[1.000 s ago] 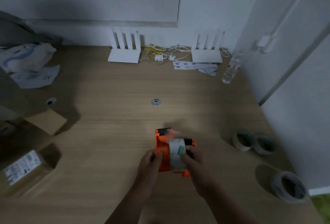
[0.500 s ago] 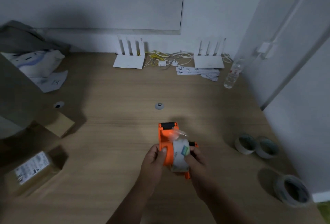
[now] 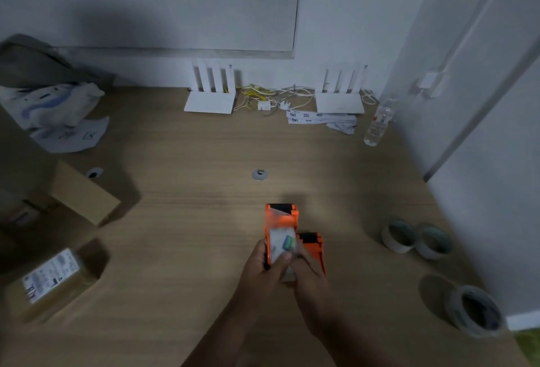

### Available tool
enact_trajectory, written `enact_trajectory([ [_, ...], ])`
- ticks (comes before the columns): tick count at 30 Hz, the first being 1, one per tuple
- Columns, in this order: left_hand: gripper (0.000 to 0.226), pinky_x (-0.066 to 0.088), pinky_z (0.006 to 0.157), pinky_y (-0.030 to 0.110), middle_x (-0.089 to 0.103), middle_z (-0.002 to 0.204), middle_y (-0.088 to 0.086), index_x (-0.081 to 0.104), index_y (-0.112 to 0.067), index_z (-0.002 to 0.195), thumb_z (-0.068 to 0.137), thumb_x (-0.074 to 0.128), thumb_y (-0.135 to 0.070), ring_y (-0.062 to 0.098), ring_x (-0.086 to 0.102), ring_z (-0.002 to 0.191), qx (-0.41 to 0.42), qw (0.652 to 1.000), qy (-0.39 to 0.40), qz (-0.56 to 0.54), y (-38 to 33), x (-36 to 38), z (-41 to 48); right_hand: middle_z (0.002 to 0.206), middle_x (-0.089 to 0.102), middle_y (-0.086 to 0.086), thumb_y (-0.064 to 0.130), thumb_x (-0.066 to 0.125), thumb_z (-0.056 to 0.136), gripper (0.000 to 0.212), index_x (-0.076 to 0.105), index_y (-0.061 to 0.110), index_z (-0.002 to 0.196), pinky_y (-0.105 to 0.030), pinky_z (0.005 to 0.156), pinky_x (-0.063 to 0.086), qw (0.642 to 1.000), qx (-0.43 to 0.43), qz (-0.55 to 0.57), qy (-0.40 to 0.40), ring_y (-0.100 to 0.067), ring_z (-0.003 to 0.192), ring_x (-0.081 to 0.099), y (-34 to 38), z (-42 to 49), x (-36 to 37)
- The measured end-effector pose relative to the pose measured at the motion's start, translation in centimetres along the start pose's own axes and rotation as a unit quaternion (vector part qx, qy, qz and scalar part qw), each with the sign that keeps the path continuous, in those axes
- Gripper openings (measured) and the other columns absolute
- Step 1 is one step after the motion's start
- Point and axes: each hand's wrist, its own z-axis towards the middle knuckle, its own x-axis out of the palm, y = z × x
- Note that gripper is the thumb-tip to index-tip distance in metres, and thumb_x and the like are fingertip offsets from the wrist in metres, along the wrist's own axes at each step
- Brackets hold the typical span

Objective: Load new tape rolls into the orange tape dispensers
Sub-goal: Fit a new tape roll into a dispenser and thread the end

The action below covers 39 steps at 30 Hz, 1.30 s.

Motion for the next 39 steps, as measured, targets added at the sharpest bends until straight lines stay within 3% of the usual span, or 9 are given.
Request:
enact_trajectory([
  [5, 0.026, 0.055, 0.075, 0.022, 0.073, 0.108, 0.006, 0.061, -0.019, 0.113, 0.089, 0.064, -0.010, 0.012, 0.071, 0.095, -0.016, 1.000, 0.007, 0.000, 0.0, -0.6, 0.2, 0.119, 0.071, 0.004, 0.016, 0.042, 0.101, 0.032, 0.067, 0.027, 0.119, -0.036, 0.097, 0.052, 0.999, 0.001, -0.032, -0.011, -0.011, 0.110, 0.067, -0.1, 0.0, -0.2],
  [10, 0.021, 0.054, 0.070, 0.019, 0.073, 0.102, 0.002, 0.062, -0.021, 0.110, 0.090, 0.063, -0.013, 0.007, 0.071, 0.088, -0.004, 1.000, -0.002, 0.005, -0.5, -0.7, -0.1, 0.087, 0.073, 0.007, 0.019, 0.054, 0.091, 0.020, 0.069, 0.032, 0.090, -0.038, 0.077, 0.059, 0.972, -0.085, -0.195, -0.095, -0.003, 0.082, 0.069, 2.5, 2.0, -1.1],
  [15, 0.019, 0.051, 0.068, 0.018, 0.072, 0.095, 0.002, 0.061, -0.021, 0.107, 0.088, 0.063, -0.020, 0.007, 0.068, 0.082, 0.018, 1.000, -0.001, 0.024, -0.9, -0.9, -0.8, 0.116, 0.065, 0.008, 0.017, 0.064, 0.084, 0.046, 0.058, 0.025, 0.128, -0.027, 0.093, 0.050, 0.926, -0.133, -0.349, -0.052, -0.006, 0.103, 0.062, 5.4, 4.4, -1.0],
  [17, 0.018, 0.052, 0.070, 0.019, 0.072, 0.096, 0.005, 0.061, -0.022, 0.107, 0.090, 0.062, -0.019, 0.007, 0.067, 0.082, 0.019, 0.999, 0.001, 0.028, -0.9, -0.9, -1.0, 0.112, 0.066, 0.002, 0.014, 0.066, 0.083, 0.044, 0.060, 0.020, 0.127, -0.026, 0.090, 0.050, 0.909, -0.145, -0.389, -0.030, -0.010, 0.097, 0.062, 6.3, 5.5, -0.5],
  [21, 0.026, 0.056, 0.072, 0.030, 0.072, 0.098, 0.010, 0.060, -0.019, 0.109, 0.084, 0.061, -0.027, 0.016, 0.070, 0.083, 0.005, 1.000, 0.011, 0.022, -0.6, -0.6, -1.7, 0.085, 0.076, 0.004, 0.014, 0.069, 0.081, 0.008, 0.075, 0.017, 0.086, -0.034, 0.079, 0.056, 0.886, -0.210, -0.412, -0.024, -0.008, 0.078, 0.069, 7.2, 7.1, 0.4],
  [23, 0.026, 0.058, 0.072, 0.033, 0.072, 0.099, 0.010, 0.060, -0.021, 0.108, 0.084, 0.062, -0.029, 0.019, 0.070, 0.084, -0.005, 1.000, 0.001, 0.016, -0.3, -0.5, -2.0, 0.075, 0.075, 0.005, 0.022, 0.069, 0.083, 0.011, 0.074, 0.014, 0.078, -0.033, 0.072, 0.056, 0.885, -0.212, -0.415, -0.019, -0.005, 0.070, 0.068, 7.9, 7.7, 0.4],
  [27, 0.030, 0.059, 0.068, 0.028, 0.070, 0.100, 0.007, 0.055, -0.019, 0.109, 0.084, 0.069, -0.012, 0.013, 0.071, 0.084, -0.020, 0.999, 0.022, 0.027, -0.3, -0.9, -2.5, 0.068, 0.067, 0.011, 0.029, 0.069, 0.085, 0.020, 0.076, 0.012, 0.079, -0.023, 0.064, 0.049, 0.885, -0.192, -0.425, 0.009, 0.000, 0.062, 0.061, 9.3, 7.9, 0.6],
  [33, 0.039, 0.056, 0.063, 0.020, 0.075, 0.088, -0.003, 0.057, -0.013, 0.107, 0.077, 0.072, 0.006, 0.007, 0.071, 0.079, 0.007, 1.000, 0.017, 0.015, -1.2, -1.1, -2.8, 0.068, 0.072, -0.005, 0.031, 0.071, 0.083, 0.022, 0.074, 0.010, 0.074, -0.042, 0.070, 0.056, 0.900, -0.170, -0.401, 0.003, -0.021, 0.068, 0.068, 10.0, 8.5, 0.7],
  [39, 0.029, 0.056, 0.062, 0.025, 0.073, 0.088, 0.003, 0.063, -0.019, 0.102, 0.077, 0.077, -0.017, 0.016, 0.071, 0.079, 0.006, 0.998, -0.047, 0.036, -0.6, -0.8, -1.9, 0.064, 0.073, -0.002, 0.029, 0.074, 0.078, 0.017, 0.075, 0.014, 0.071, -0.041, 0.070, 0.060, 0.918, -0.170, -0.357, -0.024, -0.008, 0.057, 0.066, 11.8, 9.2, 0.7],
])
